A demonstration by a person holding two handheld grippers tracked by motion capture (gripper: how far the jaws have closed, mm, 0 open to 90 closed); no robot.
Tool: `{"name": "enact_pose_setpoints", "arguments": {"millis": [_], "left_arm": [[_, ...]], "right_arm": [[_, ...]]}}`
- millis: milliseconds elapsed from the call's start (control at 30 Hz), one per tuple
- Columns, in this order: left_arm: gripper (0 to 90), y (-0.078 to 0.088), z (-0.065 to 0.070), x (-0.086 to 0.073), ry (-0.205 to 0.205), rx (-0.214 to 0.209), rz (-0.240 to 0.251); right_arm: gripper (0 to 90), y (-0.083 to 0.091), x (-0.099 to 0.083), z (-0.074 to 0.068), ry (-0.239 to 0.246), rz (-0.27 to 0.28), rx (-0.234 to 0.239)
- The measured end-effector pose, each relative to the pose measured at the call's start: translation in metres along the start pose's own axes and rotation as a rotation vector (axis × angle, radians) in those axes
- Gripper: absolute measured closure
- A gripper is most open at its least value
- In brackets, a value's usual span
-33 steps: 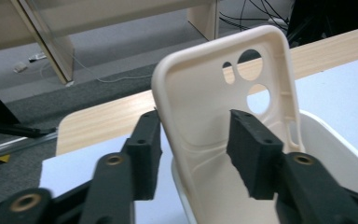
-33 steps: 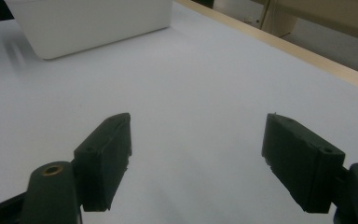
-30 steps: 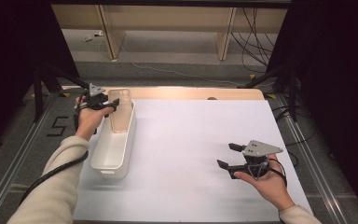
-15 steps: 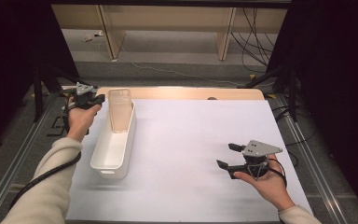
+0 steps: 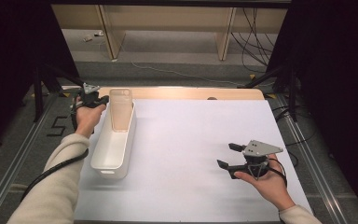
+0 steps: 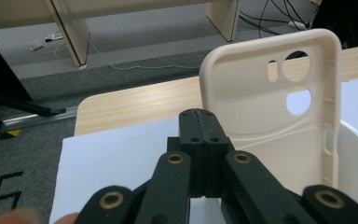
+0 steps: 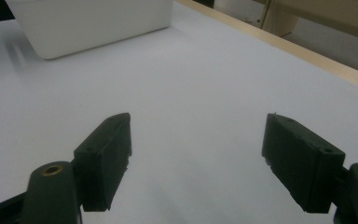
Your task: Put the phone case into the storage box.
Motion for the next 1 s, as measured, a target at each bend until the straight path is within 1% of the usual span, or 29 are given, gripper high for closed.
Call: {"name": "enact_pose_setpoints", "arguments": {"millis": [133, 233, 400, 467, 533, 600, 700, 800, 833, 933, 967, 1000], "left_arm": [[89.4, -0.003, 0.005, 0.003, -0.011, -0.012, 0.001], [89.4, -0.004, 0.007, 0.005, -0.023, -0.012, 0.002], [87.2, 0.001, 0.006, 0.007, -0.039, 0.004, 0.01], [84.6, 0.005, 0.005, 0.008, -0.033, 0.005, 0.019], [81.7, 0.009, 0.006, 0.009, -0.015, -0.006, 0.032], [78.7, 0.014, 0.008, 0.01, -0.008, -0.017, 0.043], [71.3, 0.02, 0.01, 0.012, -0.008, -0.028, 0.049], [63.4, 0.027, 0.014, 0.014, -0.018, -0.036, 0.065], [59.6, 0.029, 0.015, 0.015, -0.024, -0.047, 0.068], [46.6, 0.034, 0.024, 0.016, -0.004, -0.111, 0.081], [42.8, 0.036, 0.027, 0.016, -0.012, -0.127, 0.085], [39.2, 0.037, 0.029, 0.016, -0.028, -0.133, 0.086]], "right_arm": [[25.4, 0.0, 0.0, 0.0, 0.001, 0.0, 0.0], [25.4, 0.0, 0.0, 0.0, 0.0, 0.001, -0.001], [25.4, 0.001, 0.0, 0.0, -0.001, 0.001, -0.001], [25.4, 0.0, 0.0, 0.0, 0.0, 0.001, -0.001], [25.4, 0.0, 0.0, 0.0, 0.001, -0.001, -0.001], [25.4, 0.0, 0.0, 0.0, 0.003, -0.002, -0.001], [25.4, 0.0, 0.0, 0.0, 0.003, -0.001, -0.002], [25.4, 0.0, 0.0, 0.0, 0.004, -0.002, -0.003], [25.4, 0.0, 0.0, 0.0, 0.004, -0.001, -0.003], [25.3, 0.001, 0.001, 0.0, 0.002, 0.0, -0.004], [25.3, 0.001, 0.001, 0.0, 0.001, 0.0, -0.004], [25.3, 0.001, 0.0, 0.0, 0.001, 0.0, -0.003]]}}
Point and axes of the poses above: each handheld gripper's, and its own axes: y roughly backward along the jaws, x roughly out of its top, z roughly to its right, the point moved 8 cm from there along -y, roughly forward along the jaws, and after that the axes turned 7 degrees about -x, right-handed, at the moved point
